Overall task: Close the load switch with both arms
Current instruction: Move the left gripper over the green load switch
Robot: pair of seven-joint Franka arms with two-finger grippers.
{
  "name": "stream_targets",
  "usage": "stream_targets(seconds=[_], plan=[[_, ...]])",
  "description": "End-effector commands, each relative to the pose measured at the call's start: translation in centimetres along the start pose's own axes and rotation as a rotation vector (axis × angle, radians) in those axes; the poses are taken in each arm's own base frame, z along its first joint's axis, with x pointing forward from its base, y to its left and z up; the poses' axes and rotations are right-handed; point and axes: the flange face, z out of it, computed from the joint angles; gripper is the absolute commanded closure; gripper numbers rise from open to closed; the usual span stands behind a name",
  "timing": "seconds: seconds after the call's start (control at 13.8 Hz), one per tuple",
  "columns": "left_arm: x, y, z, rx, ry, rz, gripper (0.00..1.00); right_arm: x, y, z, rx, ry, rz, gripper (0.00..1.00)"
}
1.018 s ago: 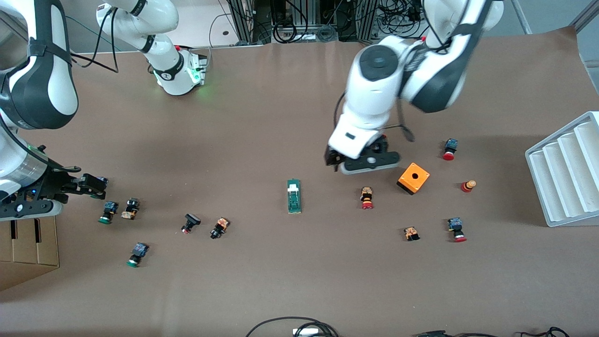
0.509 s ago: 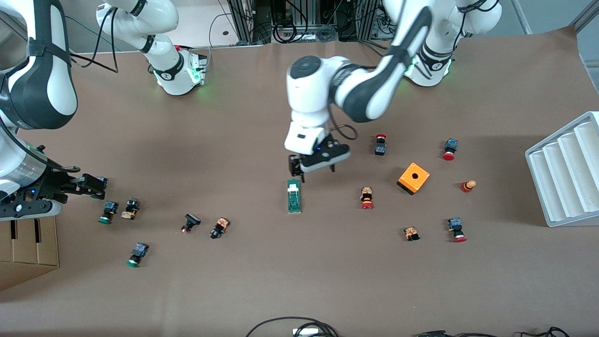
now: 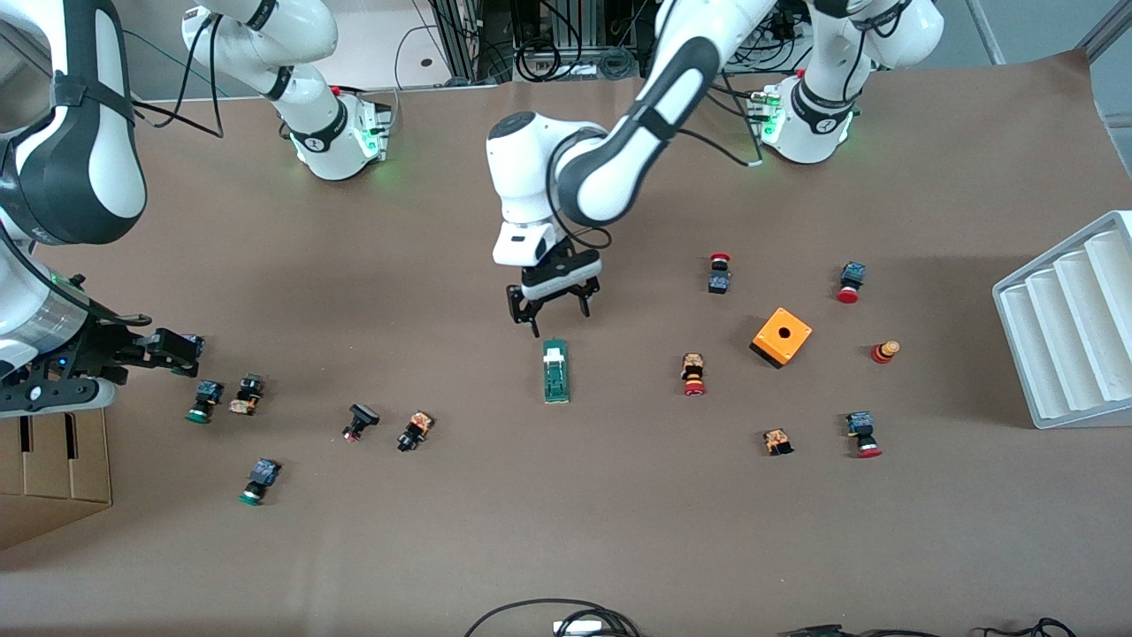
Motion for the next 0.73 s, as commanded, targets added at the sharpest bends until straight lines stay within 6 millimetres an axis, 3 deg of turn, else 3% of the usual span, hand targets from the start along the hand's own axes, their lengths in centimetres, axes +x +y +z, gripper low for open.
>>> stream_targets(seconds=[0.0, 0.15, 0.36, 0.51, 0.65], plan=[[-2.5, 0.5, 1.7, -0.038, 0.1, -0.052, 0.0, 0.5, -0.1, -0.5, 0.015, 0.012, 0.001, 0.0], [-5.3, 0.3, 2.3, -0.052, 0.137, 0.007, 0.0, 0.5, -0.1, -0.4, 0.015, 0.009, -0.001, 0.0], [-10.0, -0.7, 5.3, -0.048, 0.192, 0.165, 0.0, 0.5, -0.1, -0.5, 0.015, 0.012, -0.001, 0.0], [-12.1, -1.6, 7.3, -0.048, 0.233, 0.253, 0.0, 0.5, -0.2, -0.6, 0.015, 0.014, -0.003, 0.0], [-14.3, -2.1, 7.8, -0.051, 0.248, 0.303, 0.0, 0.5, -0.2, -0.4, 0.016, 0.009, -0.001, 0.0]])
